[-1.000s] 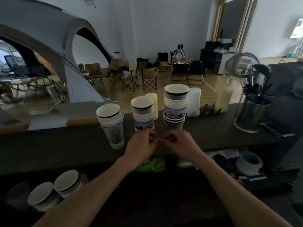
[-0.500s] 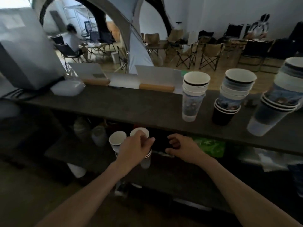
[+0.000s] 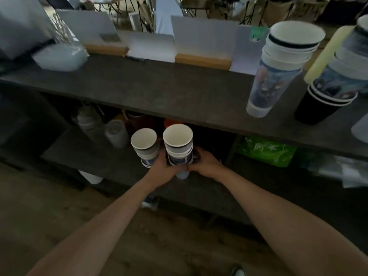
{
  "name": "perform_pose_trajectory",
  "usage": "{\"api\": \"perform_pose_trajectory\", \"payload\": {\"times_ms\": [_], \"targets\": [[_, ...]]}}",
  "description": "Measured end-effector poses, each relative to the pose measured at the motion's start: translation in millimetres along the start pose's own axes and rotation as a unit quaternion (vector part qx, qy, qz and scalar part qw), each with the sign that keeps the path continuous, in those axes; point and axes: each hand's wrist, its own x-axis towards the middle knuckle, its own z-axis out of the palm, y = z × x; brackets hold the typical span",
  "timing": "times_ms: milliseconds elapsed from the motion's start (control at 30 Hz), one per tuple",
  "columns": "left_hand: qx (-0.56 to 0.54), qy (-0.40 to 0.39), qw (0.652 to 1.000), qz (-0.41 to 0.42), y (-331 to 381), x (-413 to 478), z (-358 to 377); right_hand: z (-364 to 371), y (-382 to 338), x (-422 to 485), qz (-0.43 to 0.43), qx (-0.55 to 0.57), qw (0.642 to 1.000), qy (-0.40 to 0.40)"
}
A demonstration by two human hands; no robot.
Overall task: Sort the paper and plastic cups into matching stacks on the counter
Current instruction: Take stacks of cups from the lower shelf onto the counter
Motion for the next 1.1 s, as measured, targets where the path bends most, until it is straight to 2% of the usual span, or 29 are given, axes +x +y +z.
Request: {"api": "perform_pose_trajectory", "payload": {"times_ms": [167, 233, 300, 400, 667, 900, 1100], "targets": [[-0.07, 0.014, 0.997, -0.038, 18.3, -7.0, 2.1, 1.6, 2.5, -6.5, -0.004, -0.002, 0.999, 0.035], [-0.067, -0.008, 0.997, -0.049, 32.7, -16.1, -6.1, -0.4, -5.1, -16.3, -0.017, -0.025, 0.999, 0.036], [-0.065, -0.04, 0.993, -0.095, 50.0, -31.4, -19.1, -3.2, -17.5, -28.8, -0.023, -0.071, 0.997, 0.02], [-0.036, -0.065, 0.991, -0.112, 67.1, -53.3, -36.8, -6.8, -37.1, -49.1, -0.04, -0.077, 0.996, 0.011], [0.062, 0.015, 0.998, 0.001, 146.2, -58.8, -67.4, -46.1, -117.6, -77.3, -0.155, -0.074, 0.981, 0.089], [0.105, 0.091, 0.985, 0.102, 254.1, -22.1, -88.0, -111.8, -195.6, -88.1, -0.238, -0.04, 0.948, 0.205], [0.141, 0.089, 0.974, 0.154, 315.9, 16.9, -65.4, -156.8, -214.2, -78.3, -0.261, -0.024, 0.923, 0.281]]}}
